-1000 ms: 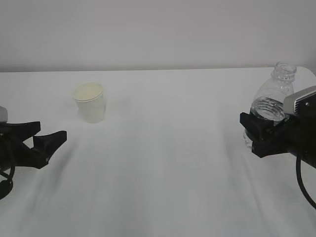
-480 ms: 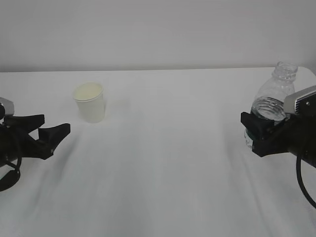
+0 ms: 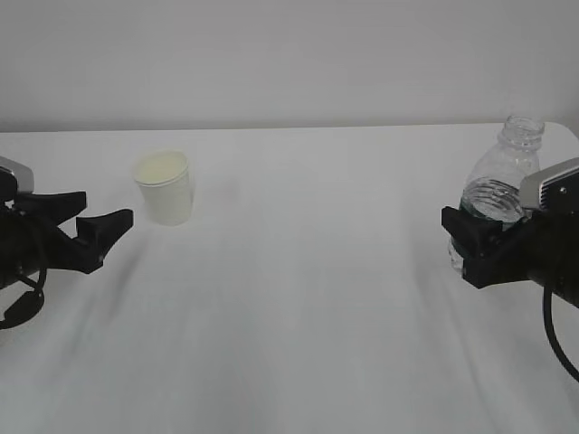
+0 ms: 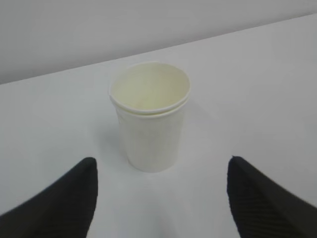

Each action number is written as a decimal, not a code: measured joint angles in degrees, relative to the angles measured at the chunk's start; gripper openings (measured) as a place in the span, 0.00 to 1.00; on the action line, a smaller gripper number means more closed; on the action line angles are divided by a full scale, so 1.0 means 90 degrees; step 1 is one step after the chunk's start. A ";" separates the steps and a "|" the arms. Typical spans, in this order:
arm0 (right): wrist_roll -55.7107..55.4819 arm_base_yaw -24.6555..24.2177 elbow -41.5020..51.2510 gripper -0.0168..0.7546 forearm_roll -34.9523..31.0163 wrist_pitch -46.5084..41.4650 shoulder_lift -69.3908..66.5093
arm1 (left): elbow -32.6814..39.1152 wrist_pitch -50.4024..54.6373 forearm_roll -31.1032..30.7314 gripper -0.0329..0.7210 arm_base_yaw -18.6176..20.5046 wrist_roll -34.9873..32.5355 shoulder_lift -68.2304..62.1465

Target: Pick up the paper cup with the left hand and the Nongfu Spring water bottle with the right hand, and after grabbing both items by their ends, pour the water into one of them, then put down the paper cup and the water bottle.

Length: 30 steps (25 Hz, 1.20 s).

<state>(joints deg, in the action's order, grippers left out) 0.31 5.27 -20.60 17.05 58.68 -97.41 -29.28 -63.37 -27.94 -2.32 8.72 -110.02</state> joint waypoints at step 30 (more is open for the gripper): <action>0.0000 0.0000 0.0000 0.64 -0.0010 -0.0024 0.0000 | -0.0774 -0.0237 -0.0091 0.83 0.0000 0.0220 -0.1391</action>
<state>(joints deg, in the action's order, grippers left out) 0.31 5.27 -20.60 16.96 58.46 -97.41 -36.25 -65.50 -28.75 -2.32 10.70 -122.53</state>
